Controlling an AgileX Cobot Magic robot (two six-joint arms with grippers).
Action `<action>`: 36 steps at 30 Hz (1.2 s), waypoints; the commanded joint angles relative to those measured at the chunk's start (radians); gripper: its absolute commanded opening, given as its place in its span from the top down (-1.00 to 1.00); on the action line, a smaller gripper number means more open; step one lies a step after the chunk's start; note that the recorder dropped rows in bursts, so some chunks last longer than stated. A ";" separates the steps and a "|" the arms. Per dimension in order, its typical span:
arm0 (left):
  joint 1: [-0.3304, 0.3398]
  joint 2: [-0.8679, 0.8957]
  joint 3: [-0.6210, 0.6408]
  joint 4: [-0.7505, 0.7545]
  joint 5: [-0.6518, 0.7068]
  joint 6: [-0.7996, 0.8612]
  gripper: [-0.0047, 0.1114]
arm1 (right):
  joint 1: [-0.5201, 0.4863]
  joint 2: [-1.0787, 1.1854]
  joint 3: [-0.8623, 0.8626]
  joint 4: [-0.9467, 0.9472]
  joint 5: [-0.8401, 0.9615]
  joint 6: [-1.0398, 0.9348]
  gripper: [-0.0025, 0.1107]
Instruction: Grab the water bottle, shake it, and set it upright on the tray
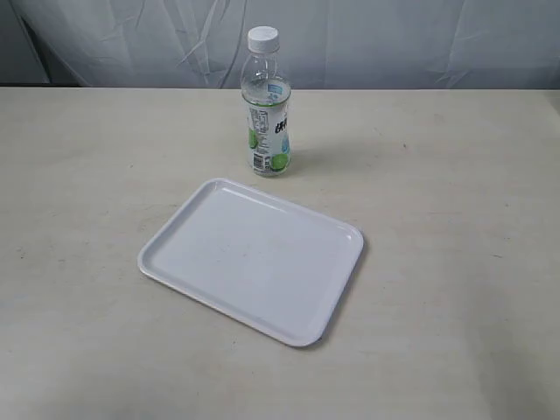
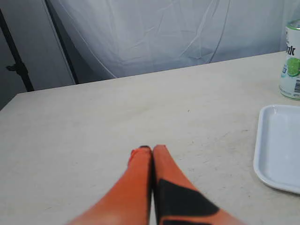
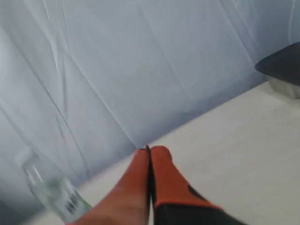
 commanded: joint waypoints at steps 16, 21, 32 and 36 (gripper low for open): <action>0.000 -0.005 0.004 0.000 -0.009 -0.001 0.91 | 0.009 -0.007 -0.158 0.528 0.264 -0.242 0.97; 0.000 -0.005 0.004 0.000 -0.009 -0.001 0.91 | -0.024 0.236 -0.480 0.586 0.583 -0.880 0.97; 0.000 -0.005 0.004 0.000 -0.009 -0.001 0.91 | 0.364 1.308 -0.741 0.631 0.255 -1.327 0.97; 0.000 -0.005 0.004 0.000 -0.009 0.002 0.91 | 0.523 1.498 -0.878 0.569 0.068 -1.332 0.97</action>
